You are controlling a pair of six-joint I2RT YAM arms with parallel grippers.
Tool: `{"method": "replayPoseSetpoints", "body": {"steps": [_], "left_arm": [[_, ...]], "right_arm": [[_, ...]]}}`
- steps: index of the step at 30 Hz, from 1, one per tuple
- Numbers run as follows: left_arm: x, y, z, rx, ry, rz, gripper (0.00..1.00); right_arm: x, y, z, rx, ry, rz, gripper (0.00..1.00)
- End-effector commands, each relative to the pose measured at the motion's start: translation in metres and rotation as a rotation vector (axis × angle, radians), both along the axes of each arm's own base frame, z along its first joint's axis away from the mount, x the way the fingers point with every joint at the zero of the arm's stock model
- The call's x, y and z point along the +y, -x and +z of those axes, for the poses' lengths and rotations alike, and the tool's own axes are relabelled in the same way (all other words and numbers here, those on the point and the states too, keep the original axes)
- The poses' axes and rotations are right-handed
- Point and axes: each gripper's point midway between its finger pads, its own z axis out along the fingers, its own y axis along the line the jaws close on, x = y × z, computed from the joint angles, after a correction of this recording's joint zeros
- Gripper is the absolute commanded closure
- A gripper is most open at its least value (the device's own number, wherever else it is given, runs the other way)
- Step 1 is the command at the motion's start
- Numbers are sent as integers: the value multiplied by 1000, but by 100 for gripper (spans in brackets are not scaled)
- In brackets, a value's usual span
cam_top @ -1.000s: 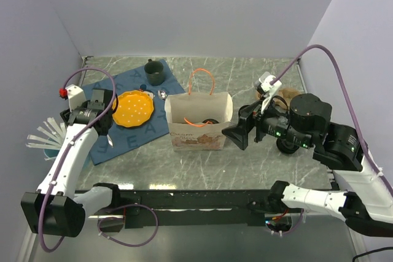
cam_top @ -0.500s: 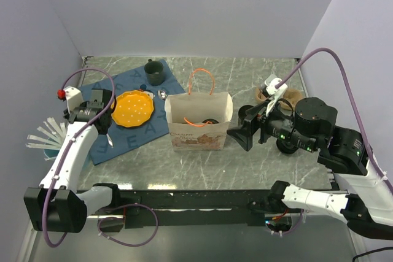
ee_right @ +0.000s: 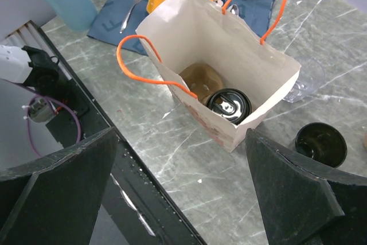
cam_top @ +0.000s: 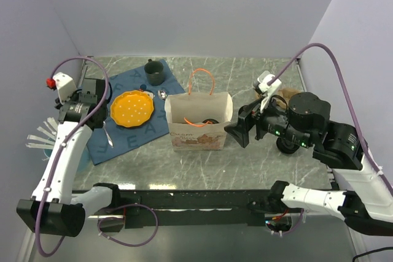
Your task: Pack the takeout coffee
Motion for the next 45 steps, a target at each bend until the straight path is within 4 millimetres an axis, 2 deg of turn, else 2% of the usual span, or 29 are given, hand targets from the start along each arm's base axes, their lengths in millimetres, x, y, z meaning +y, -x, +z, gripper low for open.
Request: {"method": "replayPoseSetpoints", "body": {"steps": [1,6,7,9,10,12,13,15,16,17,18,19,20,21,22,24,25,27,28,30,33,35,36,38,39,41,42,44,45], "left_arm": [[-3,5,39,-81,17,-24,99],[-12,7,61,-108,84,-85,99],[-13,8,73,-140,91,-91,99],[-19,6,85,-180,122,-128,99],[-21,6,99,-205,124,-157,99],[-24,8,114,-235,140,-187,99],[-26,10,130,-277,147,-207,99],[-36,8,142,-306,184,-276,99],[-42,7,161,-371,199,-329,99],[-53,3,172,-413,224,-411,99],[-78,-4,179,-439,277,-572,99],[-95,-2,209,-576,285,-690,99],[-108,-1,219,-621,307,-770,99],[-134,-1,225,-645,366,-909,99],[-146,-1,237,-686,378,-978,99],[-165,0,248,-704,427,-1079,99],[-189,-1,251,-685,480,-1207,99],[-208,4,269,-718,512,-1320,99],[-220,4,272,-706,545,-1389,99],[-230,7,290,-751,560,-1453,99],[-252,8,297,-777,636,-1578,99],[-262,12,292,-780,688,-1636,99],[-265,5,283,-780,738,-1625,99],[-268,7,276,-777,771,-1641,99],[-271,3,265,-760,819,-1626,99],[-275,9,261,-769,847,-1656,99],[-277,3,245,-740,882,-1644,99],[-280,5,234,-725,905,-1651,99],[-283,1,216,-684,946,-1635,99]], "right_arm": [[-3,-6,18,-52,-12,-17,0],[-1,-9,27,-62,-32,-32,0],[0,-9,28,-60,-38,-30,0],[2,-9,31,-57,-50,-27,0],[3,-9,30,-54,-49,-27,0],[4,-9,32,-46,-51,-31,0],[2,-10,32,-49,-47,-38,0],[0,-12,33,-57,-30,-47,0],[-4,-16,38,-71,-29,-72,0],[-6,-17,39,-80,-19,-80,0],[-8,-19,40,-85,-15,-93,0],[-10,-20,44,-97,-16,-103,0],[-12,-22,44,-100,-15,-114,0],[-12,-22,46,-108,-23,-120,0],[-13,-24,46,-111,-28,-128,0],[-12,-23,47,-110,-42,-126,0],[-10,-23,46,-106,-50,-124,0],[-9,-22,46,-97,-61,-123,0],[-8,-22,43,-90,-61,-122,0],[-7,-22,40,-83,-60,-122,0],[-5,-22,37,-76,-55,-116,0],[-5,-23,36,-82,-47,-115,0],[-5,-24,35,-83,-44,-119,0],[-6,-24,35,-88,-36,-121,0],[-6,-25,35,-89,-35,-122,0],[-8,-24,34,-92,-32,-124,0],[-8,-24,34,-95,-33,-124,0],[-9,-25,33,-97,-32,-128,0],[-9,-24,32,-96,-30,-126,0]]}}
